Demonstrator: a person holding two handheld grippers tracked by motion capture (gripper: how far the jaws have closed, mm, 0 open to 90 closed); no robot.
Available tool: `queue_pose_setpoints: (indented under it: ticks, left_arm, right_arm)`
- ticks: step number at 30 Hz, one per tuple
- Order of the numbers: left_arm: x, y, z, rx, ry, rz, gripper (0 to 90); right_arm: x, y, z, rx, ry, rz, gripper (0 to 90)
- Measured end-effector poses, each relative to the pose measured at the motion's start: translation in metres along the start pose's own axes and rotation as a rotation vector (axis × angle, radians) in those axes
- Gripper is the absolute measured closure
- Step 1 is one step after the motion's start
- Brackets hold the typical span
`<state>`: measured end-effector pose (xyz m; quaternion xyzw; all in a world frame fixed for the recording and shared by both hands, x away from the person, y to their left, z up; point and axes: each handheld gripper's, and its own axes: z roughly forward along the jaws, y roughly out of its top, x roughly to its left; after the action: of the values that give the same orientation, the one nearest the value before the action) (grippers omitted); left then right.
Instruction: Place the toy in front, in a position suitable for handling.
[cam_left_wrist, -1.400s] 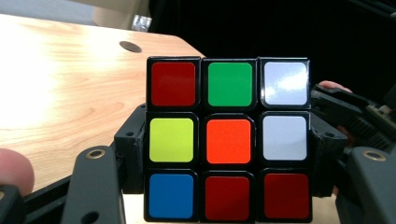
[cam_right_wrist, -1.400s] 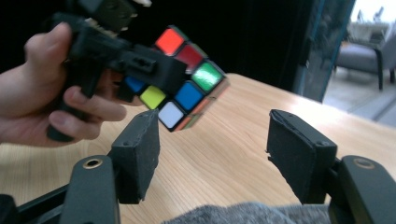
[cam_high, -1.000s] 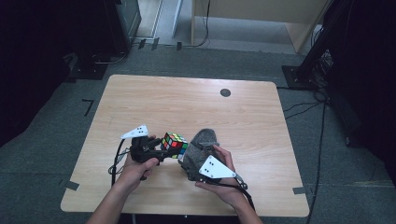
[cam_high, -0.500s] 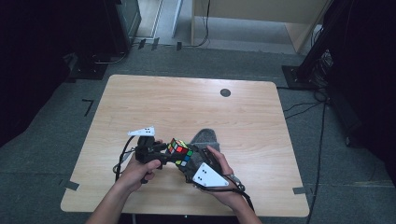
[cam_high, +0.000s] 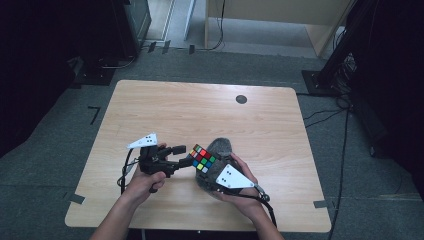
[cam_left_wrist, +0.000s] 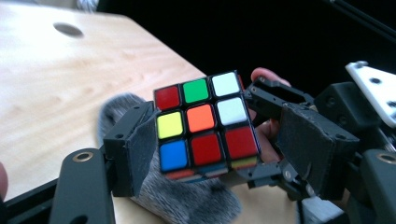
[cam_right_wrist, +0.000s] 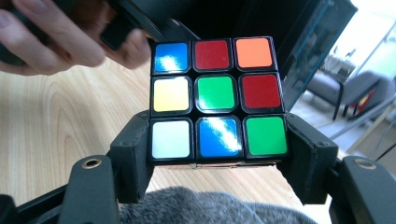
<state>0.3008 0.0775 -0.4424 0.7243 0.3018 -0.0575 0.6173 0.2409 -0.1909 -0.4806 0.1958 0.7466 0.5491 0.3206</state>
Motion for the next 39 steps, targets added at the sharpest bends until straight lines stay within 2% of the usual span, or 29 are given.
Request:
queue_pose_setpoints:
  ticks: [2,4,5,6,7,8,9,10,13,16,23,29,30,34,36,37,39]
  left_arm:
    - [0.0,-0.001,-0.002,-0.002,0.048,0.043,27.1]
    - [-0.002,-0.004,-0.002,0.015,0.106,0.117,25.3]
    - [-0.004,-0.005,-0.002,0.022,0.132,0.152,22.1]
    - [-0.006,-0.006,-0.001,0.031,0.161,0.189,22.1]
    - [-0.007,-0.008,0.001,0.041,0.194,0.229,17.5]
    - [-0.009,-0.01,0.003,0.054,0.221,0.268,17.5]
    - [-0.013,-0.014,0.008,0.082,0.26,0.333,12.6]
    - [-0.013,-0.014,0.008,0.082,0.26,0.333,10.7]
    - [-0.02,-0.02,0.015,0.101,0.294,0.421,9.2]
    - [-0.026,-0.024,0.02,0.117,0.324,0.498,8.1]
    - [-0.034,-0.032,0.027,0.133,0.341,0.596,9.0]
    - [-0.039,-0.037,0.031,0.138,0.354,0.672,17.1]
    - [-0.04,-0.038,0.031,0.137,0.356,0.679,17.9]
    - [-0.041,-0.039,0.033,0.127,0.373,0.697,21.6]
    - [-0.041,-0.04,0.032,0.115,0.359,0.702,25.1]
    - [-0.041,-0.04,0.032,0.115,0.359,0.709,28.8]
    - [-0.042,-0.041,0.032,0.112,0.36,0.718,30.5]
  right_arm:
    - [-0.006,0.0,-0.002,0.002,-0.01,0.042,34.9]
    - [-0.012,0.002,-0.005,0.002,-0.015,0.094,34.8]
    - [-0.018,0.004,-0.008,-0.004,-0.007,0.162,34.9]
    - [-0.018,0.004,-0.008,-0.004,-0.007,0.162,34.9]
    - [-0.02,0.008,-0.009,-0.005,-0.001,0.217,34.9]
    - [-0.02,0.008,-0.009,-0.005,-0.001,0.217,34.9]
    - [-0.021,0.011,-0.01,0.0,0.014,0.275,34.9]
    - [-0.021,0.011,-0.01,0.0,0.014,0.275,34.9]
    - [-0.02,0.016,-0.009,0.016,0.017,0.359,34.8]
    - [-0.019,0.019,-0.008,0.032,0.03,0.421,34.8]
    - [-0.013,0.028,-0.006,0.057,0.065,0.527,34.8]
    - [-0.013,0.028,-0.004,0.108,0.084,0.616,34.7]
    - [-0.013,0.028,-0.003,0.12,0.096,0.633,34.7]
    - [-0.009,0.03,-0.001,0.134,0.123,0.648,34.7]
    - [-0.006,0.031,0.0,0.145,0.126,0.643,34.6]
    - [-0.005,0.031,0.001,0.148,0.123,0.652,34.6]
    - [-0.007,0.03,0.002,0.155,0.123,0.688,34.5]
